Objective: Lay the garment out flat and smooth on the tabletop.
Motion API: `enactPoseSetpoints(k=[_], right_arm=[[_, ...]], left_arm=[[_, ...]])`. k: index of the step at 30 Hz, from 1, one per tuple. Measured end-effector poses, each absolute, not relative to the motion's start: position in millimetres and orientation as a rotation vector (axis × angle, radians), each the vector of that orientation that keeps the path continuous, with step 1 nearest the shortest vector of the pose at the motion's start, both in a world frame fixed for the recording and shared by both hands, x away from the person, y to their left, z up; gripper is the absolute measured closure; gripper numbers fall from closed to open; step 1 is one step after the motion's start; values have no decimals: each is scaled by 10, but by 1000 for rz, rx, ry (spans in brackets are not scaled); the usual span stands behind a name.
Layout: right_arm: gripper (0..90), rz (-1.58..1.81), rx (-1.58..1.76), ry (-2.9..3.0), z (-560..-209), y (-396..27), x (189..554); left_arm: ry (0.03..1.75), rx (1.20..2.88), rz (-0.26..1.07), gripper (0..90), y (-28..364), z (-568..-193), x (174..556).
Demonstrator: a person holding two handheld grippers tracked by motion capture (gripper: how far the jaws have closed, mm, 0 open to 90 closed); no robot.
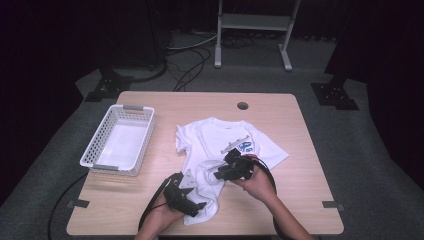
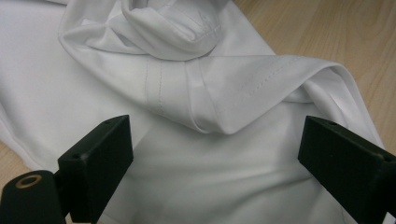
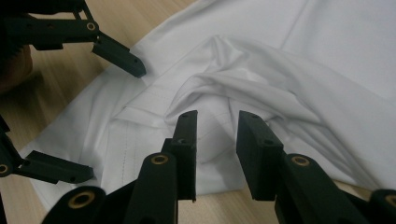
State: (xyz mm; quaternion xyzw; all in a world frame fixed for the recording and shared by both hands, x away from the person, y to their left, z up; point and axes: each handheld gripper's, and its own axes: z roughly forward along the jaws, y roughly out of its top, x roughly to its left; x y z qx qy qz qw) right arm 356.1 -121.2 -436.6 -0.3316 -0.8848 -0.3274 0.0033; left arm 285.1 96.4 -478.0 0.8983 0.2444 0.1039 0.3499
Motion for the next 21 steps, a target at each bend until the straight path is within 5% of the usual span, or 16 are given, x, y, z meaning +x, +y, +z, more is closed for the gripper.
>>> enactPoseSetpoints(k=[6, 11, 21], right_arm=[[694, -990, -1013, -2834, -4479, -1097, 3506], [877, -936, -1046, -2857, -4543, -1071, 3502], [889, -964, -1067, -2823, -4411, -1289, 3391]], left_arm=[[635, 2325, 266, 98, 963, -4780, 2850], [634, 2325, 268, 98, 966, -4781, 2849], [634, 2325, 270, 98, 963, -4781, 2851]])
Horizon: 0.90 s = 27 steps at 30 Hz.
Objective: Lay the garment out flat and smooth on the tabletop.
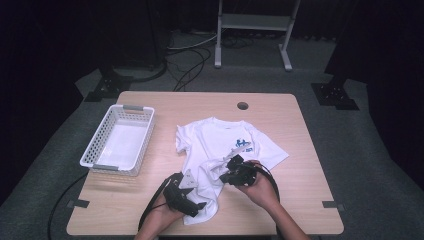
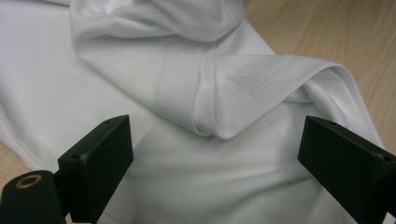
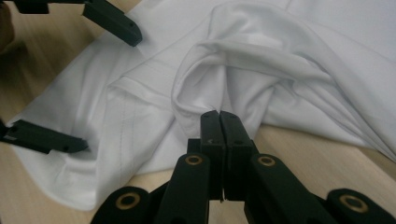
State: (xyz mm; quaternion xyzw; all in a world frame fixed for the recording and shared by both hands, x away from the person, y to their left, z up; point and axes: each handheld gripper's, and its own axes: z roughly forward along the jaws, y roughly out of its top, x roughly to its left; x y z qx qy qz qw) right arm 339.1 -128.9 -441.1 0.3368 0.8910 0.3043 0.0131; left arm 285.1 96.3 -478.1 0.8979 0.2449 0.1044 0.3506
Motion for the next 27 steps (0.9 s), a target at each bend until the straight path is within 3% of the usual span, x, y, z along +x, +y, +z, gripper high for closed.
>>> enactPoseSetpoints(k=[10, 27], right_arm=[[887, 902, 1109, 2764, -4310, -1738, 3195], [886, 785, 1350, 2731, -4502, -2601, 2755]], left_arm=[[636, 2326, 270, 98, 960, -4781, 2849], [642, 2328, 271, 97, 955, -4778, 2848]])
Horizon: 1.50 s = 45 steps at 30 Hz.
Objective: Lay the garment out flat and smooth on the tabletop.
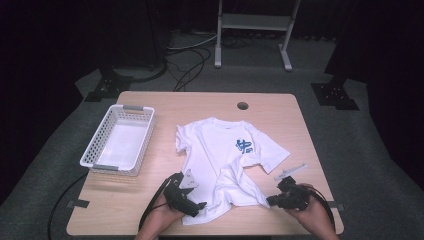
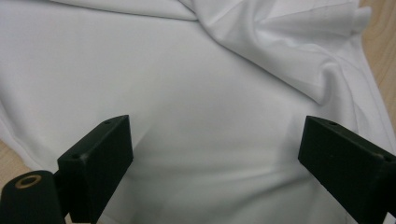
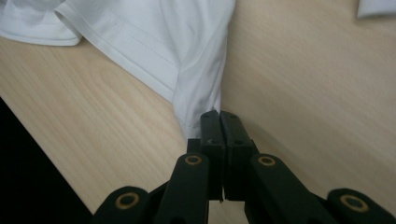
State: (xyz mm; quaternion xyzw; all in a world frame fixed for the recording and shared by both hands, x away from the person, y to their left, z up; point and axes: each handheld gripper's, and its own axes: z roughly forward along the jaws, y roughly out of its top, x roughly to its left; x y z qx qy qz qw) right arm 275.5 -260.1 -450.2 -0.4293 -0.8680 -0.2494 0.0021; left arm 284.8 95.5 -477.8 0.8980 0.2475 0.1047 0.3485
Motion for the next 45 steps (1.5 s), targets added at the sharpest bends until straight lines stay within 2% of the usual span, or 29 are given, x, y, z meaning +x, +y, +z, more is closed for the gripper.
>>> enactPoseSetpoints(k=[15, 16, 18, 20, 25, 30, 32, 42, 45], right_arm=[[879, -700, -1459, -2627, -4537, -3067, 2331], [859, -694, -1452, -2625, -4537, -3070, 2314], [750, -688, -1437, -2625, -4525, -3076, 2304], [726, -693, -1441, -2635, -4500, -3079, 2338], [614, -808, -1479, -2674, -4387, -3043, 2589], [534, -937, -1567, -2682, -4329, -2995, 2995], [531, -979, -1605, -2667, -4325, -2962, 3172], [373, -1012, -1656, -2719, -4437, -2621, 3877], [371, -961, -1692, -2737, -4484, -2557, 4008]], left_arm=[[647, 2331, 271, 97, 948, -4775, 2848], [647, 2331, 271, 97, 948, -4775, 2848], [648, 2332, 270, 97, 946, -4774, 2848], [650, 2333, 269, 97, 944, -4773, 2849], [654, 2333, 269, 97, 939, -4772, 2849], [653, 2332, 269, 96, 939, -4774, 2850], [652, 2330, 270, 96, 939, -4775, 2850], [648, 2328, 270, 95, 943, -4778, 2851], [648, 2325, 271, 94, 941, -4781, 2851]])
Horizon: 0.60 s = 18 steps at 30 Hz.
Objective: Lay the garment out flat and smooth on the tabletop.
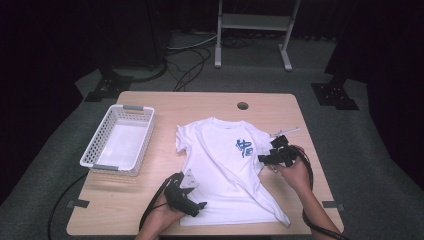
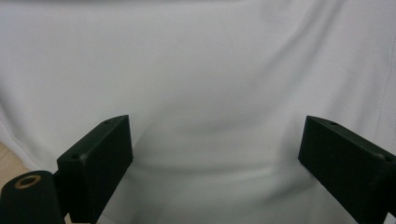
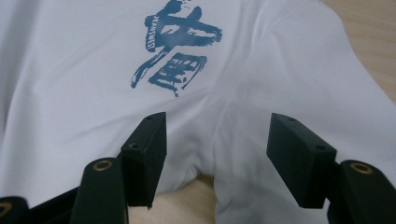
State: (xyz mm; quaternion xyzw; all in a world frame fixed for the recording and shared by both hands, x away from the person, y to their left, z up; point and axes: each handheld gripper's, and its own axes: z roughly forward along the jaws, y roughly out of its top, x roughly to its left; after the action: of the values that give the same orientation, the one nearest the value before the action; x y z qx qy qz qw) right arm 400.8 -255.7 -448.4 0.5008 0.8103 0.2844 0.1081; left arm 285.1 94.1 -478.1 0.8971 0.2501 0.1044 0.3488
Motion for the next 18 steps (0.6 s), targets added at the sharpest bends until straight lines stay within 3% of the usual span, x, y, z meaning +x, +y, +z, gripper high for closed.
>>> enactPoseSetpoints(k=[9, 18], right_arm=[[369, 692, 1438, 2413, -4581, -2530, 4225], [311, 676, 1396, 2433, -4590, -2665, 4522]], left_arm=[[647, 2324, 270, 92, 940, -4782, 2853], [648, 2331, 269, 92, 926, -4776, 2862]])
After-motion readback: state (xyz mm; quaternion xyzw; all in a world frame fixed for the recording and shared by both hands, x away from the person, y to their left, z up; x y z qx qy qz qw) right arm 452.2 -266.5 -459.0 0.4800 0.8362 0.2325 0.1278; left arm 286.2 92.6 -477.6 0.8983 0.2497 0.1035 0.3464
